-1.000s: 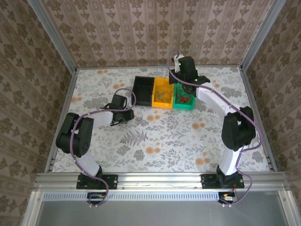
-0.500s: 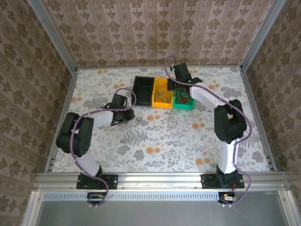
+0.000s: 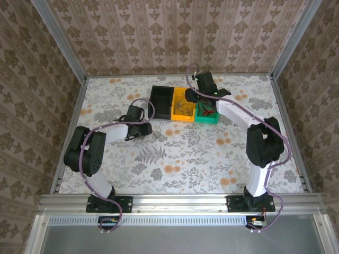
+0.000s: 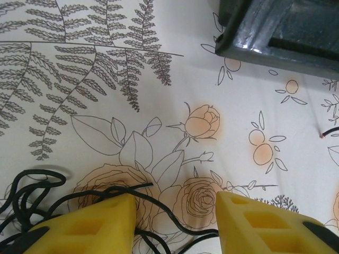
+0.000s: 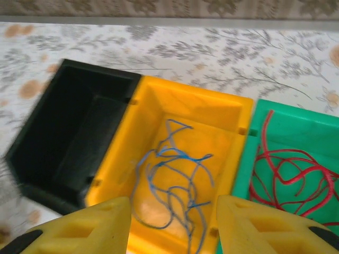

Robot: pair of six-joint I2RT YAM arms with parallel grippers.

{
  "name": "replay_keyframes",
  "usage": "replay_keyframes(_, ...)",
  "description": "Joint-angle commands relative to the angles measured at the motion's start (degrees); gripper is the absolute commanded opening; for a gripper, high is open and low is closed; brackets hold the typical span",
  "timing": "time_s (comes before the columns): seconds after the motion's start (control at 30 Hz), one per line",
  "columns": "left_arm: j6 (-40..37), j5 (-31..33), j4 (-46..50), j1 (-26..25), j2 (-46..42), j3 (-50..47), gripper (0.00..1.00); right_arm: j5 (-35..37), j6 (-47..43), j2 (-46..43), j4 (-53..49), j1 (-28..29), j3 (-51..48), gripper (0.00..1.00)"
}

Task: Untangle the cables

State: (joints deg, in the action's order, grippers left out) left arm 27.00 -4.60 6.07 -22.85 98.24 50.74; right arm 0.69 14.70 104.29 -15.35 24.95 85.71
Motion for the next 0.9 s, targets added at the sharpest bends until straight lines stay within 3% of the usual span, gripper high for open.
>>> replay_keyframes(0.0, -2.24, -3.6, 2.62, -1.06, -2.6, -1.87, 0.44, -8.11, -3.84, -0.82, -0.27, 4.61, -2.98, 0.47)
replay_keyframes(0.2, -2.3, -5.51, 1.76, 0.62, -11.1, -5.04, 0.61, -16.03, -4.03, 5.3, -2.03, 10.69, -2.47, 0.48)
replay_keyframes(0.43, -1.23, -1.64, 6.39, 4.88, -17.06, -5.8, 0.64, -20.18, -3.85, 16.02, -10.81, 13.05, 7.92, 0.48)
replay_keyframes(0.73, -0.84, -1.73, 8.76, 8.17, -12.18, -6.79, 0.64, -23.32, -2.88, 23.65, -12.98, 13.71, 13.18, 0.47)
replay_keyframes(0.8, -0.9, -2.34, 7.97, 8.13, -10.96, -7.08, 0.63, -24.49, -2.4, 25.24, -13.03, 13.66, 14.31, 0.44)
replay_keyframes(0.87, -0.81, -2.35, 7.67, 8.17, -9.81, -7.07, 0.63, -25.18, -2.36, 26.23, -12.65, 13.73, 14.79, 0.35)
